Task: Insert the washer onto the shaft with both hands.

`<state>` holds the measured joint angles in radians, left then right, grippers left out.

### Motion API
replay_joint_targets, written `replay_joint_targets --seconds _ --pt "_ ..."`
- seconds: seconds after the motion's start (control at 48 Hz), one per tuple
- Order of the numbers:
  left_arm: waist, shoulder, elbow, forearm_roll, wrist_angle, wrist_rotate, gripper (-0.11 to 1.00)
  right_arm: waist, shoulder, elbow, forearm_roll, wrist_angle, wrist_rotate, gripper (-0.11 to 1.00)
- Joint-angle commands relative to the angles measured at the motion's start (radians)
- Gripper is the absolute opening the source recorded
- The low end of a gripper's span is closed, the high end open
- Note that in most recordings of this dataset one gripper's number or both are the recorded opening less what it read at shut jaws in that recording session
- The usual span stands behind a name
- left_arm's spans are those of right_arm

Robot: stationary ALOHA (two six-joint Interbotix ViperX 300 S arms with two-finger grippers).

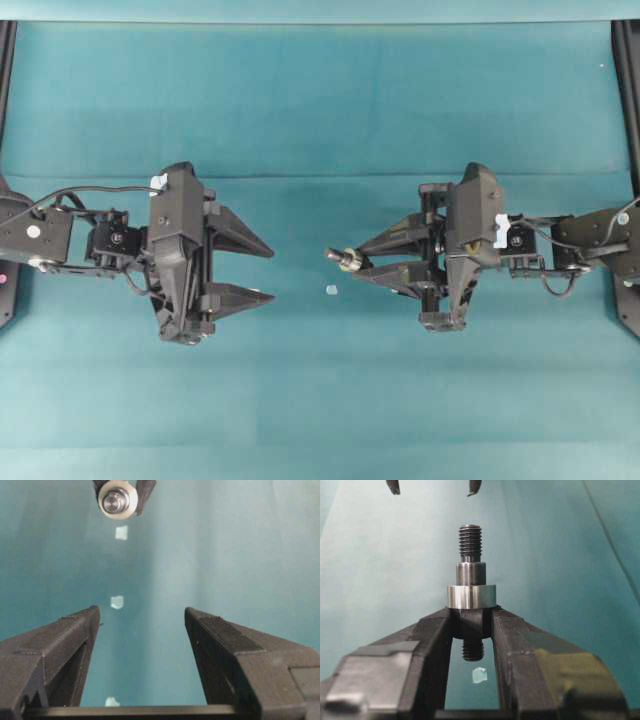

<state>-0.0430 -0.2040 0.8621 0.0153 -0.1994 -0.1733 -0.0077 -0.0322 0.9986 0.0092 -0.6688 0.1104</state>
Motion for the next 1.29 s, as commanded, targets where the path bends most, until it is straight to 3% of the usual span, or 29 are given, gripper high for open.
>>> replay_joint_targets --seconds 0.0,1.271 --pt "0.002 -0.011 -0.012 0.002 -0.006 0.0 0.75 0.002 -0.015 -0.009 0.0 0.0 0.008 0.0" --pt "0.011 -0.008 -0.021 0.003 -0.006 0.0 0.75 0.003 -0.015 -0.009 0.0 0.014 0.006 0.0"
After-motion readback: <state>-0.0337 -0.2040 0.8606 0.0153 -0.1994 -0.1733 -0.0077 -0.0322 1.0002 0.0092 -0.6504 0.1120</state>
